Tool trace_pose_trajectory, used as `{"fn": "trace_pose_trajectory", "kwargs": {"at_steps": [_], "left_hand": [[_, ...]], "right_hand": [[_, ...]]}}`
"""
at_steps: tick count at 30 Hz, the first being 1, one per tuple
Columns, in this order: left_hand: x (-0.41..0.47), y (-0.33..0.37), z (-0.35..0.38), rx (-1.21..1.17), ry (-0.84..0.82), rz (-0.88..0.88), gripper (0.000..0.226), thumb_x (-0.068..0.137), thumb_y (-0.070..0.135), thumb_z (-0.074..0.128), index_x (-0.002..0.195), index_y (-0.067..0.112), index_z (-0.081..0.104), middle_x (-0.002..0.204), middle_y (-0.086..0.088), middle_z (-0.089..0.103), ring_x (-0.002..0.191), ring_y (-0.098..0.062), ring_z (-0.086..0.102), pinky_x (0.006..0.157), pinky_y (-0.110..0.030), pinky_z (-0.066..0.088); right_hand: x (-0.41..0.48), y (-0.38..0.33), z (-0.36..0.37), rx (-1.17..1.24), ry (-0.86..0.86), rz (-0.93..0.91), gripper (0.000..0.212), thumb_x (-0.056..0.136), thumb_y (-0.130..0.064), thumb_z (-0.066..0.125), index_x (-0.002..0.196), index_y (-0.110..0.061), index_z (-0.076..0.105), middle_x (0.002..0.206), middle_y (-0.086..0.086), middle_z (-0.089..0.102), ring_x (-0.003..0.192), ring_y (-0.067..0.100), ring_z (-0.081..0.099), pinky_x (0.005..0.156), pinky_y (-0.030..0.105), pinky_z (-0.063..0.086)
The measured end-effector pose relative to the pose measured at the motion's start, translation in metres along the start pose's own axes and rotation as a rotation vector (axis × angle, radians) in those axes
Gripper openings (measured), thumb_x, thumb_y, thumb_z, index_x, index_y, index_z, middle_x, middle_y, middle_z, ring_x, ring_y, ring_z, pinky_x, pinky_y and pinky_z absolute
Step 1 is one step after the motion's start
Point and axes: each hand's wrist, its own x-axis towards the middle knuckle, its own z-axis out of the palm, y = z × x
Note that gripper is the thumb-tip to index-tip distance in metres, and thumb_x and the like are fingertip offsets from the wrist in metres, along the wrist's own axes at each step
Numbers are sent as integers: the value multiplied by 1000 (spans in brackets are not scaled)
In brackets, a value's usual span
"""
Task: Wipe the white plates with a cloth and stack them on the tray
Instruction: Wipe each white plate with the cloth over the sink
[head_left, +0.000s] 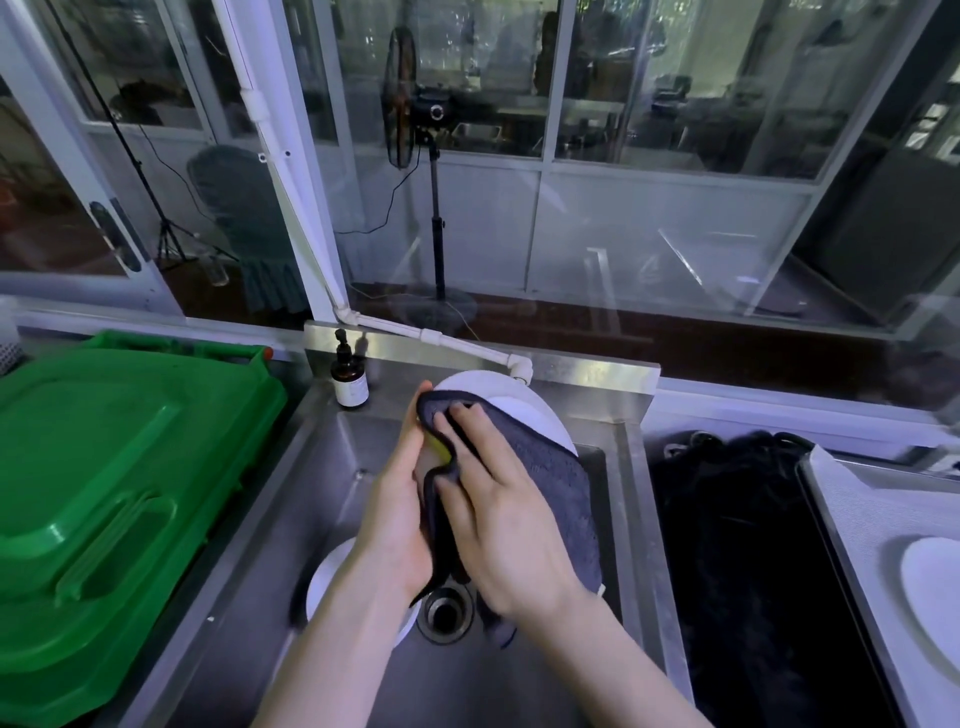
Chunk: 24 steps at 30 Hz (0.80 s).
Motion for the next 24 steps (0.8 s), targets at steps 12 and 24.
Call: {"fn": "trace_pose_trajectory", "kwargs": {"at_steps": [12,24], "left_hand": [[-3,10,10,49,-84,70,40,101,40,49,137,31,63,125,-6,73,110,-18,72,88,-30,59],[-1,5,4,320,-119,304,53,84,46,57,137,45,56,129,14,70,118,-1,65,85,-13,53]], "right_hand": [[8,12,-5,49,18,-92,46,102,-19,45,148,-15,39,157,-8,29,149,5,17,123,35,15],[11,20,-4,-23,-35,-193,46,103,-27,38,149,-18,39,160,-10,26,150,8,12,122,37,12]]}}
